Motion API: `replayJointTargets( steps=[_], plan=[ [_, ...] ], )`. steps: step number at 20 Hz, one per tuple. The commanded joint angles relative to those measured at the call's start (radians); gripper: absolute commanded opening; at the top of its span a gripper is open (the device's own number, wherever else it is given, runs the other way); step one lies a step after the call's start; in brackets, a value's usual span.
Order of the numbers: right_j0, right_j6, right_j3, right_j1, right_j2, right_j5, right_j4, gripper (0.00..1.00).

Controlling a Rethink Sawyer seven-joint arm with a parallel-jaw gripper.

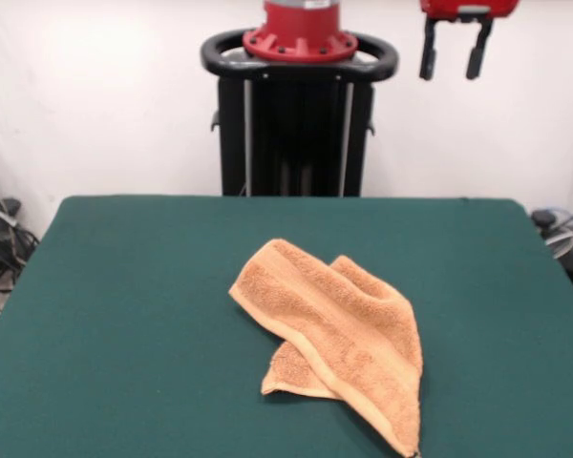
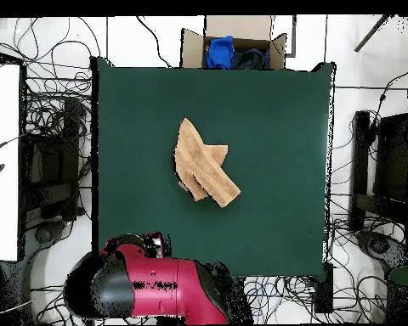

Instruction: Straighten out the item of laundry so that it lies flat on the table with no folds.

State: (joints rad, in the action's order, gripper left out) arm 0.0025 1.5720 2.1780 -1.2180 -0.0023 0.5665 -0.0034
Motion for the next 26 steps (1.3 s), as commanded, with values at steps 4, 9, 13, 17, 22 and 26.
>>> replayJointTargets(
  steps=[4, 9, 13, 17, 22, 26],
  plan=[
    [-0.015, 0.157, 0.062, 0.017, 0.004, -0.068, 0.002, 1.00],
    [-0.017, 0.158, 0.059, 0.023, 0.005, -0.067, 0.003, 1.00],
    [-0.018, 0.156, 0.055, 0.025, 0.002, -0.067, -0.002, 1.00],
    [-0.047, 0.108, 0.049, -0.017, -0.010, -0.013, -0.009, 1.00],
    [-0.163, -0.052, 0.098, -0.102, -0.003, 0.043, 0.020, 1.00],
    [-0.245, -0.115, 0.113, -0.107, 0.034, 0.037, 0.017, 1.00]
  ],
)
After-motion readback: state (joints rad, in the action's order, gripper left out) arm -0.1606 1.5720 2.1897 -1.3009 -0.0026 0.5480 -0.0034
